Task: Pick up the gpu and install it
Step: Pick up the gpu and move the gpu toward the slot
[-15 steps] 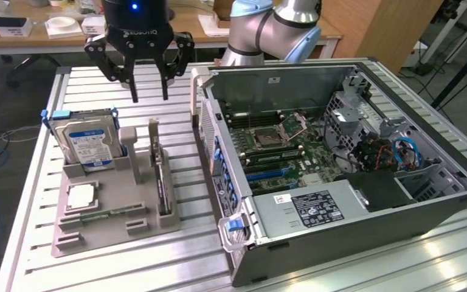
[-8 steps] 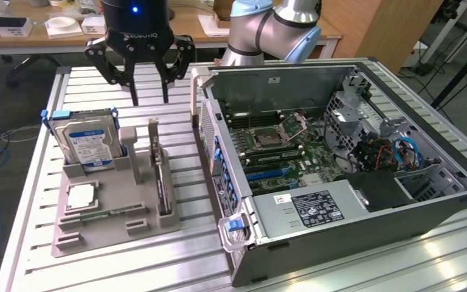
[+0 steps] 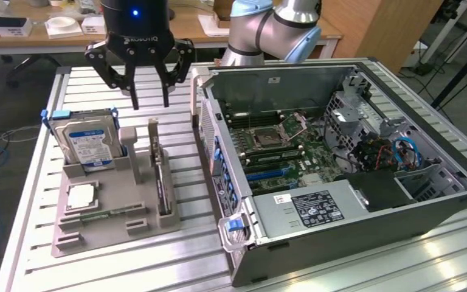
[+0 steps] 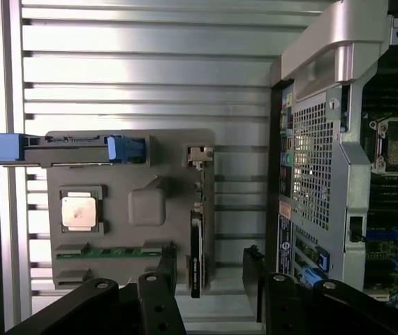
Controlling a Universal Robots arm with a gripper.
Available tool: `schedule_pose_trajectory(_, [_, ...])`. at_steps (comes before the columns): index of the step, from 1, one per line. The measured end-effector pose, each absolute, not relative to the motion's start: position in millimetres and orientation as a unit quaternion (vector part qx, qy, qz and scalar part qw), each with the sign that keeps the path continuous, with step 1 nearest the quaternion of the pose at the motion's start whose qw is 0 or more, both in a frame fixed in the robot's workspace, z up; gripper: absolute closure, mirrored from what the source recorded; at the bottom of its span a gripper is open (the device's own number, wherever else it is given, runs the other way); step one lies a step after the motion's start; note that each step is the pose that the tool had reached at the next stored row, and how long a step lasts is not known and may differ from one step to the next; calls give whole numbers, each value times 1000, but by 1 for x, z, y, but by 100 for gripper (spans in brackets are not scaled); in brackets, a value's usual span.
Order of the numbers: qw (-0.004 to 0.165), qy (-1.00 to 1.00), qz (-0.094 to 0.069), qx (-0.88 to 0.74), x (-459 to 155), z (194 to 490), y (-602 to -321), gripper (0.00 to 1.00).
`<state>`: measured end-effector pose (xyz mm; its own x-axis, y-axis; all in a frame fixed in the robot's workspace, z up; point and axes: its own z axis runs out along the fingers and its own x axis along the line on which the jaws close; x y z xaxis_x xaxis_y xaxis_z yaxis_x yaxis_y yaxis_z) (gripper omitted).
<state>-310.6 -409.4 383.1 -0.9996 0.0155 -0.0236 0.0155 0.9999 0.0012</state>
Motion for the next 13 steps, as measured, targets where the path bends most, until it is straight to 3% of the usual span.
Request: schedule_pose_trajectory(13, [12,1000,-16,8,-311,378,-412,49])
